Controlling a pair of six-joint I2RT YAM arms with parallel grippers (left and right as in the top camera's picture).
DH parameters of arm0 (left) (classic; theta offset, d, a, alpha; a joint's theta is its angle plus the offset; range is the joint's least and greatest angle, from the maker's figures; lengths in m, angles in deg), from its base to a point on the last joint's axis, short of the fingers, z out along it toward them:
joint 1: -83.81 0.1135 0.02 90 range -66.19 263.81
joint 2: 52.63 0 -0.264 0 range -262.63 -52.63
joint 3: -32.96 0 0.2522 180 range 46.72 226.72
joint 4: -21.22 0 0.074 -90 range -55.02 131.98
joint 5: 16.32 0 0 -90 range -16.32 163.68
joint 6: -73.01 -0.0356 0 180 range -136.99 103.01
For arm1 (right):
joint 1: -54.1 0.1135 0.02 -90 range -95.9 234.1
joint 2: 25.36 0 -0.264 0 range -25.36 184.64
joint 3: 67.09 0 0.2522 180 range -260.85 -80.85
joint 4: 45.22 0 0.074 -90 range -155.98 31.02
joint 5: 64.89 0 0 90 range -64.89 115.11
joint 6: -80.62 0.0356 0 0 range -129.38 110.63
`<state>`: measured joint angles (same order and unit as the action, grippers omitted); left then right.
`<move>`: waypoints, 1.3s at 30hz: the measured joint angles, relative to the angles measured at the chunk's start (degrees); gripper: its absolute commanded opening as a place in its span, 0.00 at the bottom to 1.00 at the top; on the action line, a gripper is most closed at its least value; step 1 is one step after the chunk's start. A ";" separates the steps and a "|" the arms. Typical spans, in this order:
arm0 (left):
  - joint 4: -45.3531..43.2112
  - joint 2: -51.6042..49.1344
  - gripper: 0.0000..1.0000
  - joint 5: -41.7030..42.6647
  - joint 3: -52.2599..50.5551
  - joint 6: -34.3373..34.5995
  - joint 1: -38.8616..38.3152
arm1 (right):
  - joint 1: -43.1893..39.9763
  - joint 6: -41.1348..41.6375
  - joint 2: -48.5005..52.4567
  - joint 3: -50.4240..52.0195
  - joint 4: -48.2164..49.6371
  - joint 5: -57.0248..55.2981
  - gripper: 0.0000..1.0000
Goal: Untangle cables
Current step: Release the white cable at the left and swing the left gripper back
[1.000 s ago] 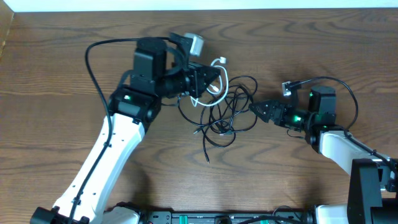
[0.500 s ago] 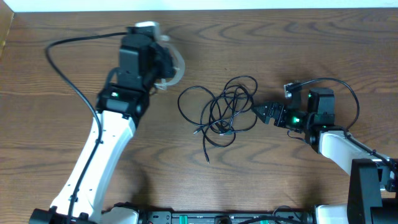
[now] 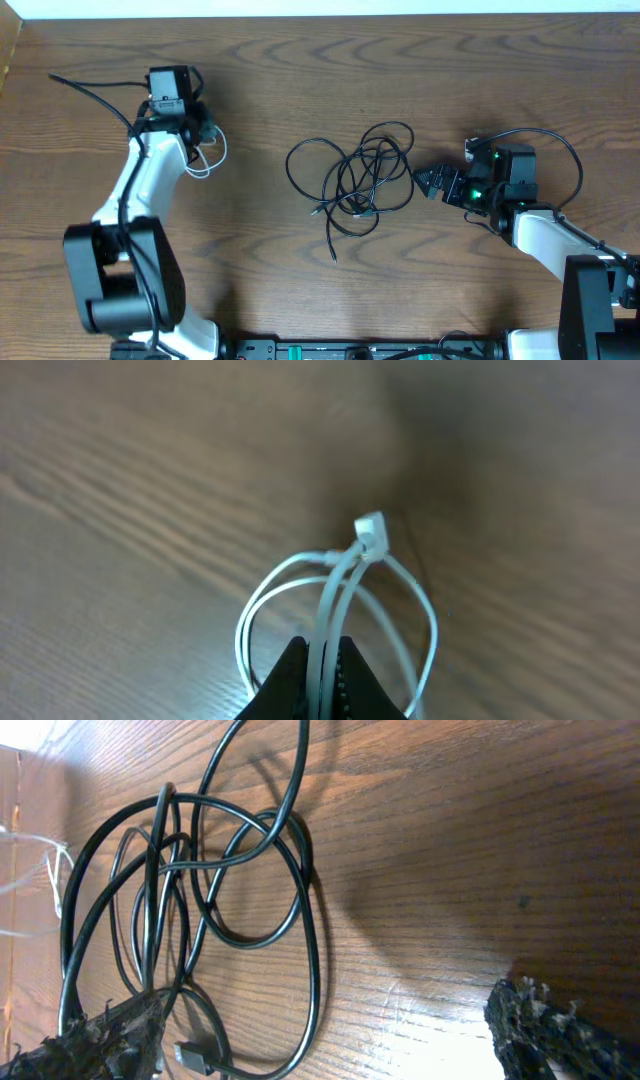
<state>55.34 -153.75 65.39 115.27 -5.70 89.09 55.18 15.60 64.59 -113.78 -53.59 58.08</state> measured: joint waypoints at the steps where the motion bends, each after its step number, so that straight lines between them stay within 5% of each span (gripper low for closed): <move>1: 0.22 -0.72 0.08 -0.02 0.00 0.00 0.48 | 0.00 0.00 0.00 0.00 0.00 -0.09 0.99; 2: 0.31 -1.25 0.12 -0.04 0.00 0.02 0.92 | 0.00 0.00 0.00 0.00 0.00 -0.31 0.99; 5: 0.17 -1.64 0.67 -0.17 0.00 0.17 1.60 | 0.00 0.00 0.00 0.00 0.00 -0.70 0.99; 9: -1.07 -1.57 0.84 -0.26 0.00 0.39 1.66 | 0.00 0.00 0.00 0.00 0.00 -0.90 0.99; 21: -0.76 14.08 0.88 1.60 0.13 0.92 0.72 | 0.00 0.00 0.00 0.00 0.22 -1.01 0.99; 32: 17.99 22.45 0.93 27.45 0.87 3.41 -4.09 | 0.00 0.00 0.00 0.00 -0.72 -3.41 0.99; 39: 25.31 21.49 1.00 34.07 0.74 3.91 -9.46 | 0.00 0.02 0.00 0.00 -0.63 -3.61 0.99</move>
<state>80.65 -132.26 99.46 116.01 -1.79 79.63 55.18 15.62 64.59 -113.78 -54.23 54.47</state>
